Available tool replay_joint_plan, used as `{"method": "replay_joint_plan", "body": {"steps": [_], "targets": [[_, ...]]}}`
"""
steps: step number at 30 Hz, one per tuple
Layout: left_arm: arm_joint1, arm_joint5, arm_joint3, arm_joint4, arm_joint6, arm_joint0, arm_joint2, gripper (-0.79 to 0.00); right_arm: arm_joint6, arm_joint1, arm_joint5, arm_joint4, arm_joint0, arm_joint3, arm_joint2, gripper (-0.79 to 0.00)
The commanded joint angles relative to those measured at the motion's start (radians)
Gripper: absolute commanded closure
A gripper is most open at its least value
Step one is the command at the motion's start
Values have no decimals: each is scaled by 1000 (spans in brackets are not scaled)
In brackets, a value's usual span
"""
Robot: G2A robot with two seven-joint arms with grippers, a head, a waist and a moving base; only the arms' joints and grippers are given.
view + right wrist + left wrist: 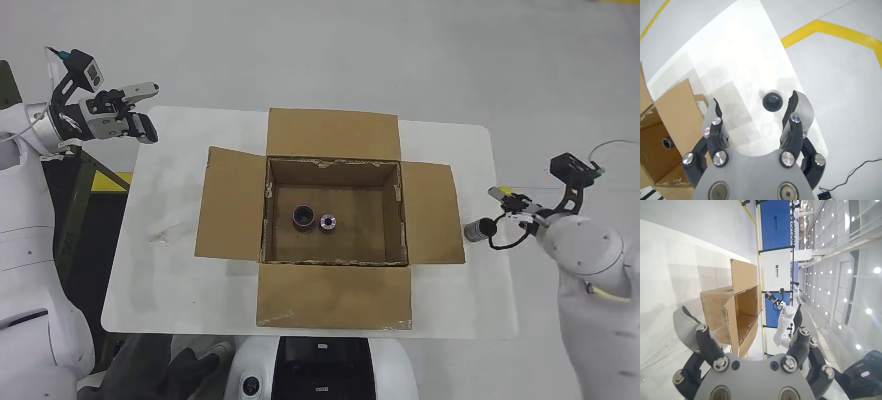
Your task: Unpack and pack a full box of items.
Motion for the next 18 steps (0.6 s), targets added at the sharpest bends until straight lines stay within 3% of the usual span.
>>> {"method": "replay_joint_plan", "body": {"steps": [1, 10, 18], "targets": [[0, 0, 0, 0, 0, 0, 0, -785, 7, 1, -15, -8, -1, -43, -9, -696], [0, 0, 0, 0, 0, 0, 0, -785, 98, 9, -160, -21, 70, -159, -97, -702], [0, 0, 0, 0, 0, 0, 0, -785, 153, 8, -290, -2, 148, -225, -242, -720]]}}
